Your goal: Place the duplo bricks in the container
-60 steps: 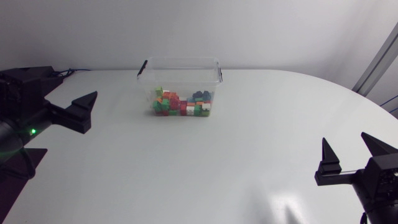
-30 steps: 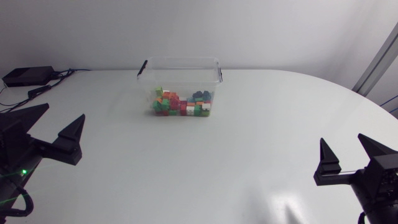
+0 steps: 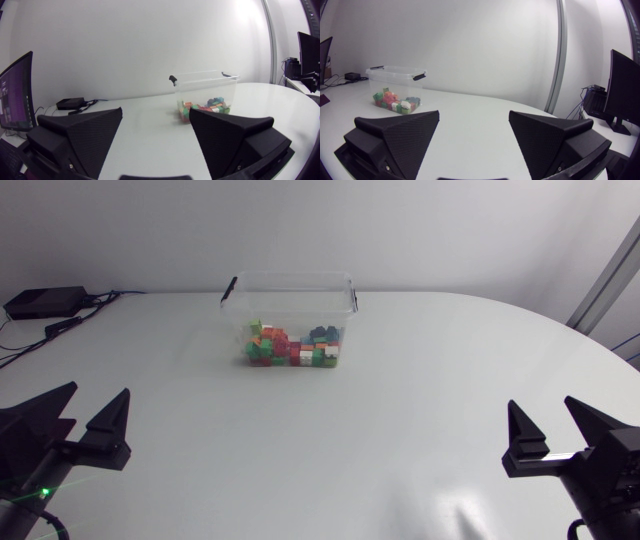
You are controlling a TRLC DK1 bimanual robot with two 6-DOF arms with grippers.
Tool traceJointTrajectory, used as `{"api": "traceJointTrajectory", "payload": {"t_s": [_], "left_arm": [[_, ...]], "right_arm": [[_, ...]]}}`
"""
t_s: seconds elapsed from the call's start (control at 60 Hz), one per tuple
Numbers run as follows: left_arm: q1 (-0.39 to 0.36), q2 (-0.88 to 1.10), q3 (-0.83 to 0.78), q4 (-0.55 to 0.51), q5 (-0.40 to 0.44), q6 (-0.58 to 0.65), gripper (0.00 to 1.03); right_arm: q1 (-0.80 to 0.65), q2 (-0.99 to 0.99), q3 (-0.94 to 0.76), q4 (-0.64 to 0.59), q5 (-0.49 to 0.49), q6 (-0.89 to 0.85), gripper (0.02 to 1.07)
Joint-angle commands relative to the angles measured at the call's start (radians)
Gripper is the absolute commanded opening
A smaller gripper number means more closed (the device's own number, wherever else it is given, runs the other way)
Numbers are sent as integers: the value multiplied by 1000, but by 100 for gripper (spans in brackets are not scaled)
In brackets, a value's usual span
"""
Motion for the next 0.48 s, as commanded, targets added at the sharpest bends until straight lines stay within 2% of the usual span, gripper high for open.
{"api": "traceJointTrajectory", "payload": {"t_s": [0.0, 0.15, 0.467], "left_arm": [[14, -47, -48, -7, 1, -63, 91], [29, -125, -100, -22, 1, -118, 91], [29, -125, -100, -22, 1, -118, 91]], "right_arm": [[-8, 0, -14, 13, -9, 53, 102], [-11, 1, -19, 19, -29, 97, 102], [-11, 1, -19, 19, -29, 97, 102]]}}
